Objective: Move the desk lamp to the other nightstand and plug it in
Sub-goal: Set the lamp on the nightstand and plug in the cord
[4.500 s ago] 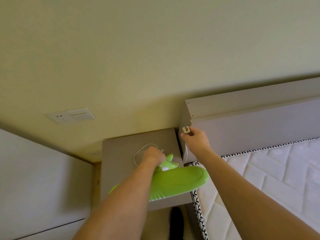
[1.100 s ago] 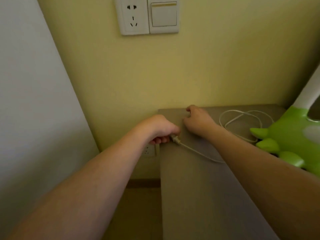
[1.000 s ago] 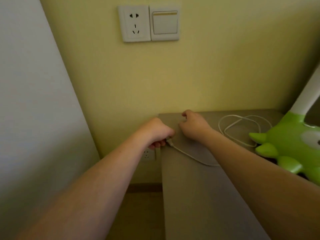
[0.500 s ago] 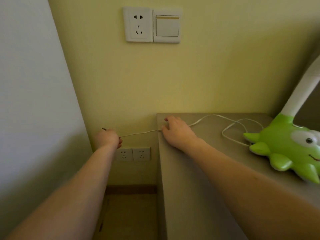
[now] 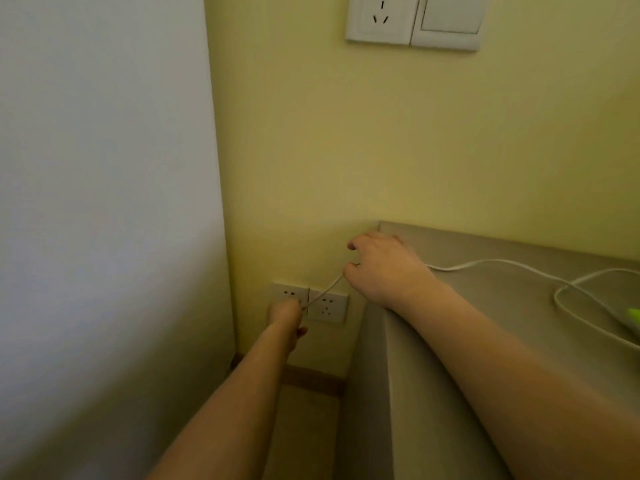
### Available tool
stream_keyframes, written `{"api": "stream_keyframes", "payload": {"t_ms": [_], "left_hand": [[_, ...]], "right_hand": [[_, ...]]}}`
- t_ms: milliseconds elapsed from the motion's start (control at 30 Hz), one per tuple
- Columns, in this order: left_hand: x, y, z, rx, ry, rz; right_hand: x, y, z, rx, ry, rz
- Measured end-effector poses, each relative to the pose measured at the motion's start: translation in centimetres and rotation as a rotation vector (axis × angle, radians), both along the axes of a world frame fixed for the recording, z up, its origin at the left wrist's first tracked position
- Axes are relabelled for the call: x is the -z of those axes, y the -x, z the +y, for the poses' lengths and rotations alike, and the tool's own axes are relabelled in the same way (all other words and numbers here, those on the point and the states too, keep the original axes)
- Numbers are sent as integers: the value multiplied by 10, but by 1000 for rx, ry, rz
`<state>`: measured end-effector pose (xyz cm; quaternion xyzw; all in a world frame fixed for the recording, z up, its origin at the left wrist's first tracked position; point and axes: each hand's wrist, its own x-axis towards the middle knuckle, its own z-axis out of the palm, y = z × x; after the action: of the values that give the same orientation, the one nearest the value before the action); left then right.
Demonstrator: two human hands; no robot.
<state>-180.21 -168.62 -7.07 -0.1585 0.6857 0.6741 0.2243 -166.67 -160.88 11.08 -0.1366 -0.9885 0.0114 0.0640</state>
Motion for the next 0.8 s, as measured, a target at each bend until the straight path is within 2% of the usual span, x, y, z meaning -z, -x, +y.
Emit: {"api": "stream_keyframes", "payload": {"t_ms": [100, 267, 800], "left_hand": [[6, 5, 11, 75, 39, 46], [24, 21, -4, 14, 99, 13], [30, 39, -17, 120, 76, 92]], "right_hand": [[0, 1, 0, 0, -24, -22], [3, 2, 2, -3, -27, -23], [0, 1, 3, -6, 21, -10]]}}
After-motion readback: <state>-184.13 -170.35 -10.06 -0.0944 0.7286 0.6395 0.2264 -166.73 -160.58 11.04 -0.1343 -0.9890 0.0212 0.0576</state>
